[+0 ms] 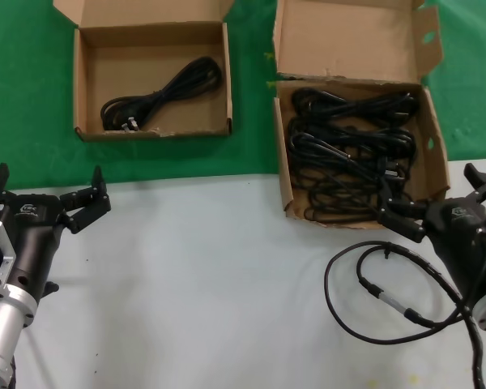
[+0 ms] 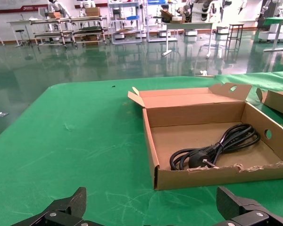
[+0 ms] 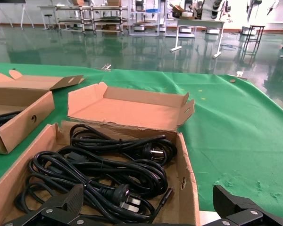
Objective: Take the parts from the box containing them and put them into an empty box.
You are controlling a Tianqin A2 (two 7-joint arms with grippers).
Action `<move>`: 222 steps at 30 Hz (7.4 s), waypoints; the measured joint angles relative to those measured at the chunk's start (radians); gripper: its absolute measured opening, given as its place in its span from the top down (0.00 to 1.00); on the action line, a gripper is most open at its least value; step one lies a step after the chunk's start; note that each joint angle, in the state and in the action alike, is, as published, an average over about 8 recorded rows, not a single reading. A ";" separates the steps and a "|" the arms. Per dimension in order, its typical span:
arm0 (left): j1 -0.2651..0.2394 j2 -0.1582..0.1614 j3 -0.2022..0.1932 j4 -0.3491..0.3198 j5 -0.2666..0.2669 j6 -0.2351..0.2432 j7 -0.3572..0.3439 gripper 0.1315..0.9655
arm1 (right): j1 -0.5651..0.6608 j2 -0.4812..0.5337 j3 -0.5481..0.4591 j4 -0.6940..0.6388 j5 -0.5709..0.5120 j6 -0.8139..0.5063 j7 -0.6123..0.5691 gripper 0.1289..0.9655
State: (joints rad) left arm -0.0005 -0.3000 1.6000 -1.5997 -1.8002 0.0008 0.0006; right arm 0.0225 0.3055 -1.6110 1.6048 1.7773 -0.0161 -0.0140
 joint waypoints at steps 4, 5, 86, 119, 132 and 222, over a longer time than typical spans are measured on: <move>0.000 0.000 0.000 0.000 0.000 0.000 0.000 0.00 | 0.000 0.000 0.000 0.000 0.000 0.000 0.000 0.00; 0.000 0.000 0.000 0.000 0.000 0.000 0.000 0.00 | 0.000 0.000 0.000 0.000 0.000 0.000 0.000 0.00; 0.000 0.000 0.000 0.000 0.000 0.000 0.000 0.00 | 0.000 0.000 0.000 0.000 0.000 0.000 0.000 0.00; 0.000 0.000 0.000 0.000 0.000 0.000 0.000 0.00 | 0.000 0.000 0.000 0.000 0.000 0.000 0.000 0.00; 0.000 0.000 0.000 0.000 0.000 0.000 0.000 0.00 | 0.000 0.000 0.000 0.000 0.000 0.000 0.000 0.00; 0.000 0.000 0.000 0.000 0.000 0.000 0.000 0.00 | 0.000 0.000 0.000 0.000 0.000 0.000 0.000 0.00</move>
State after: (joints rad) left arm -0.0005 -0.3000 1.6000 -1.5997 -1.8002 0.0008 0.0007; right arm 0.0225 0.3055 -1.6110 1.6048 1.7773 -0.0161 -0.0140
